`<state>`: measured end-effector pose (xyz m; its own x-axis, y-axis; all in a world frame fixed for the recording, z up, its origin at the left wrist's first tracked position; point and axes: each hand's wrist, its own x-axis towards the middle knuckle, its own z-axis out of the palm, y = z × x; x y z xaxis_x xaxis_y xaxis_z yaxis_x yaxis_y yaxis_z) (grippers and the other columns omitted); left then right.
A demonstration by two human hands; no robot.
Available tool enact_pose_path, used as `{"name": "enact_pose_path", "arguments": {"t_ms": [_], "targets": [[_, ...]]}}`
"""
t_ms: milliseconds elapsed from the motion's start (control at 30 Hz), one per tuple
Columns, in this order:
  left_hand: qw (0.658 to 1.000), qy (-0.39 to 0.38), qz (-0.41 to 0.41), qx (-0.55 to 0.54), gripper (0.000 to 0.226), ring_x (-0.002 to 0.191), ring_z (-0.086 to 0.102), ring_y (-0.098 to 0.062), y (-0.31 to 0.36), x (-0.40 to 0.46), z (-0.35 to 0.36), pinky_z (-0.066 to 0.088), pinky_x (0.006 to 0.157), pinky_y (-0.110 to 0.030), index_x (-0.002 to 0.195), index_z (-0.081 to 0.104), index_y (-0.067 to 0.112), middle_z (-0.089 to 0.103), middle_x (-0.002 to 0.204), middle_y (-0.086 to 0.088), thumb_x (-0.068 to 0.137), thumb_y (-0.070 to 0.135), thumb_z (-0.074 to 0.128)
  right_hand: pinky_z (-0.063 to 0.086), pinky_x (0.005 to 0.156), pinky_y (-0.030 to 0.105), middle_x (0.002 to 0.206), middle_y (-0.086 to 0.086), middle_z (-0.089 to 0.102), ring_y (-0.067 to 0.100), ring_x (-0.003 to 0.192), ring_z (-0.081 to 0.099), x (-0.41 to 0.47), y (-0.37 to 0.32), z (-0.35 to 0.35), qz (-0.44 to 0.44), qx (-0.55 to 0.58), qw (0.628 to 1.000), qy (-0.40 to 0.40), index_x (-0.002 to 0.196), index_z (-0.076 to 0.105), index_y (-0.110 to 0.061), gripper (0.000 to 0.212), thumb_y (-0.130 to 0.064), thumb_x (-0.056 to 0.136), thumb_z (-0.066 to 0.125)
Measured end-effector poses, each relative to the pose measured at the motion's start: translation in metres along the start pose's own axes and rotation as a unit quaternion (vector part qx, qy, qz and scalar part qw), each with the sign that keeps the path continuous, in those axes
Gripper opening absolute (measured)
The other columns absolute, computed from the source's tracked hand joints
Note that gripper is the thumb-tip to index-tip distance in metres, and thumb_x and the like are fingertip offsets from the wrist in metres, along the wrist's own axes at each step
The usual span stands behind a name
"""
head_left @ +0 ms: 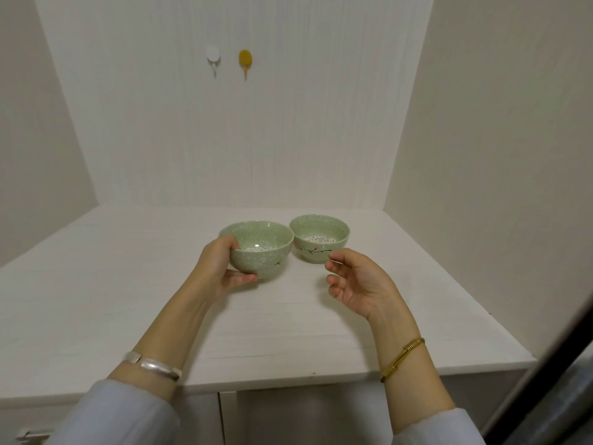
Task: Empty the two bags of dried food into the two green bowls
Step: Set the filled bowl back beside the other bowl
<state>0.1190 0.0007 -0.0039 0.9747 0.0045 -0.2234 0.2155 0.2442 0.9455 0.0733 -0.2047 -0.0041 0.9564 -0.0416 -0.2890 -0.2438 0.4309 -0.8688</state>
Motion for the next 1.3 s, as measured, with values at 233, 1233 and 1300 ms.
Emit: {"name": "enact_pose_path", "arguments": {"t_ms": [233, 1233, 1300], "targets": [[0.997, 0.071, -0.017, 0.034, 0.035, 0.066, 0.058, -0.04, 0.0, 0.034, -0.002, 0.052, 0.037, -0.034, 0.115, 0.036, 0.01, 0.04, 0.111, -0.013, 0.08, 0.005, 0.036, 0.034, 0.035, 0.015, 0.05, 0.0, 0.057, 0.011, 0.033, 0.047, 0.0, -0.001, 0.003, -0.006, -0.015, 1.0, -0.001, 0.074, 0.055, -0.012, 0.011, -0.007, 0.084, 0.054], [0.898, 0.171, 0.237, 0.33, 0.058, 0.087, 0.045, -0.03, 0.005, 0.006, 0.045, 0.036, 0.077, -0.034, 0.133, 0.025, 0.011, 0.029, 0.132, -0.011, 0.081, 0.019, 0.05, 0.035, 0.046, 0.023, 0.07, 0.004, 0.058, 0.015, 0.049, 0.05, -0.017, -0.02, -0.039, -0.202, -0.173, 0.952, 0.154, 0.076, 0.058, -0.009, 0.011, -0.004, 0.085, 0.053], [0.889, 0.113, 0.283, 0.343, 0.04, 0.09, 0.05, -0.028, 0.005, -0.003, 0.065, 0.035, 0.076, -0.029, 0.122, 0.042, 0.009, 0.043, 0.115, -0.006, 0.083, 0.017, 0.05, 0.037, 0.049, 0.024, 0.072, 0.003, 0.059, 0.016, 0.054, 0.052, -0.016, -0.022, -0.05, -0.221, -0.21, 0.933, 0.192, 0.075, 0.057, -0.009, 0.01, -0.004, 0.083, 0.053]]}}
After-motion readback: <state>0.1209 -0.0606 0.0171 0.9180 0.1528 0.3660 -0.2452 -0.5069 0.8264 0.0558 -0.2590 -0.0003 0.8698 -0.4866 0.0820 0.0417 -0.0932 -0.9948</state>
